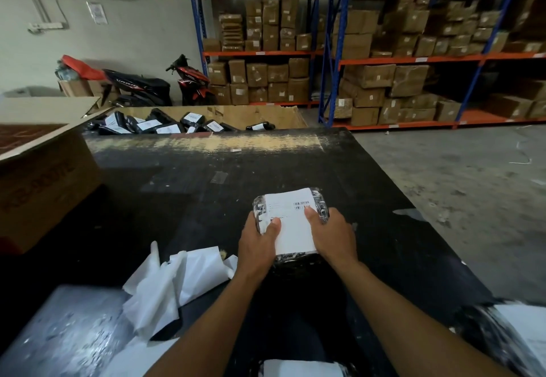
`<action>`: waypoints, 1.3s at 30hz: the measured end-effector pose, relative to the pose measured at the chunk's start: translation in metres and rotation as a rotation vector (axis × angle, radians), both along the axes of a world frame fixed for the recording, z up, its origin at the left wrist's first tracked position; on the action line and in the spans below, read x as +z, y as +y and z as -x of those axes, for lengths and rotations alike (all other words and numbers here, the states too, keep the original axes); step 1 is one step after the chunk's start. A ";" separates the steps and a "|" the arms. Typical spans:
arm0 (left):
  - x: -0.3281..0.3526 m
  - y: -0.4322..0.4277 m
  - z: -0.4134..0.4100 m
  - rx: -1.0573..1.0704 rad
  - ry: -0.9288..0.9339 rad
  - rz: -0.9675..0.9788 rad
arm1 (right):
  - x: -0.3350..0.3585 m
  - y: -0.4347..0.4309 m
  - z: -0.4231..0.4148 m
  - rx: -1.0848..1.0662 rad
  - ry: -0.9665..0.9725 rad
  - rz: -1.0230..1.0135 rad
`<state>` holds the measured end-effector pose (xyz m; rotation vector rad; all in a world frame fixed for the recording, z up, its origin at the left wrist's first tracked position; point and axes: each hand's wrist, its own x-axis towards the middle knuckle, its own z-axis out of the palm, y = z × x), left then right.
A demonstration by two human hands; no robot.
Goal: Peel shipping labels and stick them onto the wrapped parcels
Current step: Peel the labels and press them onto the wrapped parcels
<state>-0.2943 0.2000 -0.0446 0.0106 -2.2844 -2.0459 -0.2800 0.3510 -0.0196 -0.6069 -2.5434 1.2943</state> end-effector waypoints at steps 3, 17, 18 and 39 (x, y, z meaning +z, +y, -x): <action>-0.001 0.002 -0.016 -0.003 0.107 0.017 | -0.005 -0.004 -0.017 0.010 0.191 0.046; 0.046 0.001 -0.018 -0.038 0.177 0.133 | 0.029 -0.001 -0.027 -0.034 0.233 0.140; 0.053 0.001 -0.016 -0.042 0.170 0.141 | 0.035 0.001 -0.027 -0.039 0.221 0.149; 0.081 -0.018 -0.129 0.064 -0.046 -0.016 | 0.054 -0.013 -0.125 0.030 0.145 0.309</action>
